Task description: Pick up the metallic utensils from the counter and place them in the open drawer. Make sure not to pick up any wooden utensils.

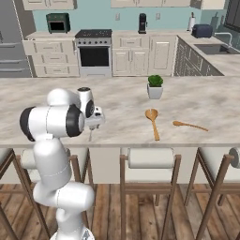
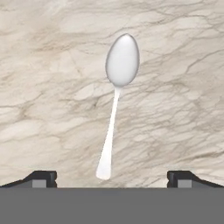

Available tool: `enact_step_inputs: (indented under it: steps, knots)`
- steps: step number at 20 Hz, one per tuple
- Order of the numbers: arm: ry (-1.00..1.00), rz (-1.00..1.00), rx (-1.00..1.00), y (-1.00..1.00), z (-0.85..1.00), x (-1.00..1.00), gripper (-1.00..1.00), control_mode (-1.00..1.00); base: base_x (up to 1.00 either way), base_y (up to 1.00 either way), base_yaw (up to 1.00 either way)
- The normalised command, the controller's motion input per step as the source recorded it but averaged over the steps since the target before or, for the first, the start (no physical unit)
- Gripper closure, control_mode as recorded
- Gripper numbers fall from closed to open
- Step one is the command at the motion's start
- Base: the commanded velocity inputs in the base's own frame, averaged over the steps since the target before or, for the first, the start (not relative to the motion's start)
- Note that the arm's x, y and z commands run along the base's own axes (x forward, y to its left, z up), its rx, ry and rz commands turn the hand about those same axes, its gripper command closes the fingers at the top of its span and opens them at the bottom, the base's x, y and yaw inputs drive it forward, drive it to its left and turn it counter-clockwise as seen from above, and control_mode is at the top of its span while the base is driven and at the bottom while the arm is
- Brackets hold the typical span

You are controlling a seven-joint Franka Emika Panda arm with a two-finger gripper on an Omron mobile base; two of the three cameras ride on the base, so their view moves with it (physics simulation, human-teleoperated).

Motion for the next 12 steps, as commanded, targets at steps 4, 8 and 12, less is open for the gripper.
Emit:
enact_step_inputs:
  steps: [4,8,12]
  knots:
    - [0.0,-0.02,0.0,-0.04,-0.19,0.26,-1.0,-1.0,0.0,0.0,0.0]
    - [0.0,0.0,0.0,0.05,-0.12,0.27,-1.0,-1.0,0.0,0.0,0.0]
    - [0.0,0.0,0.0,0.21,-0.07,0.0,-1.0,-1.0,0.0,0.0,0.0]
